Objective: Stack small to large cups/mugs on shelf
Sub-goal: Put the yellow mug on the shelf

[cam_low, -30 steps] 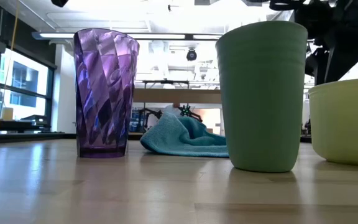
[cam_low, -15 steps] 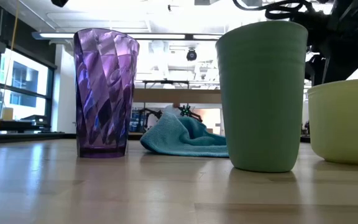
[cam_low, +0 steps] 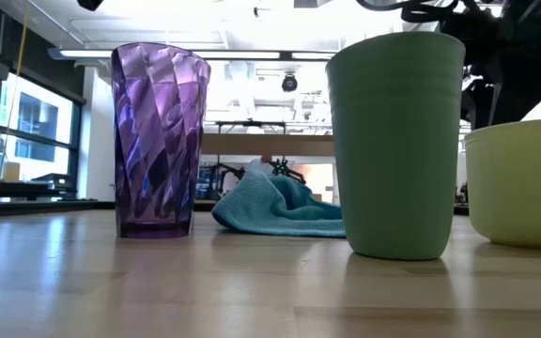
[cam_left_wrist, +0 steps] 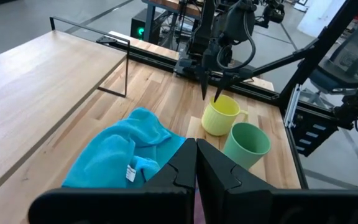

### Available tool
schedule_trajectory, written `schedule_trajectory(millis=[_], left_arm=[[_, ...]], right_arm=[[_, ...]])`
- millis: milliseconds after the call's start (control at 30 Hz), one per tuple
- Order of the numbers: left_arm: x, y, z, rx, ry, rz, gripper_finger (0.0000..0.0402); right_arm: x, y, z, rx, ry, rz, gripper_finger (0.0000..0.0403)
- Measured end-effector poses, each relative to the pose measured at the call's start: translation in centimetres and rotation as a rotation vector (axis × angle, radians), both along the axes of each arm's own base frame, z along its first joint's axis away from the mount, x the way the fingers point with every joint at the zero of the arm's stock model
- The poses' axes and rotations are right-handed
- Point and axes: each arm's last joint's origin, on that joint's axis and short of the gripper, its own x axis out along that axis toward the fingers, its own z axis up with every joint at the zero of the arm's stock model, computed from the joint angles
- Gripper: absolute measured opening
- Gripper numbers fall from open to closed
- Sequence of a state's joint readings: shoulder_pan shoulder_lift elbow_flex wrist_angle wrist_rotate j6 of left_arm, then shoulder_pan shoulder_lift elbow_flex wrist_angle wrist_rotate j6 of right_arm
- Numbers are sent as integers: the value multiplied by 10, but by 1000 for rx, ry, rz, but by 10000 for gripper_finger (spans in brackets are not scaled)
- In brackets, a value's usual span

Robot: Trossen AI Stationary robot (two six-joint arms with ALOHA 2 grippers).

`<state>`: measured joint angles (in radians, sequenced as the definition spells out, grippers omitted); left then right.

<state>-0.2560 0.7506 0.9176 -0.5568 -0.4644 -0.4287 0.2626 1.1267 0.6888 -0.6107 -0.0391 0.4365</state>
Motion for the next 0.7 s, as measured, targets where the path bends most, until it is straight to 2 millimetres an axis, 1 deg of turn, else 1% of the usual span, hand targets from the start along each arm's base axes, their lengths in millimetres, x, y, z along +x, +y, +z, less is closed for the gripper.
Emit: schedule_trajectory(millis=[567, 700], left_arm=[[0, 0, 0, -4, -1, 1, 1], [0, 0, 0, -4, -1, 1, 1]], right_arm=[[1, 1, -2, 1, 10, 37, 125], [5, 2, -7, -2, 30, 42, 112]])
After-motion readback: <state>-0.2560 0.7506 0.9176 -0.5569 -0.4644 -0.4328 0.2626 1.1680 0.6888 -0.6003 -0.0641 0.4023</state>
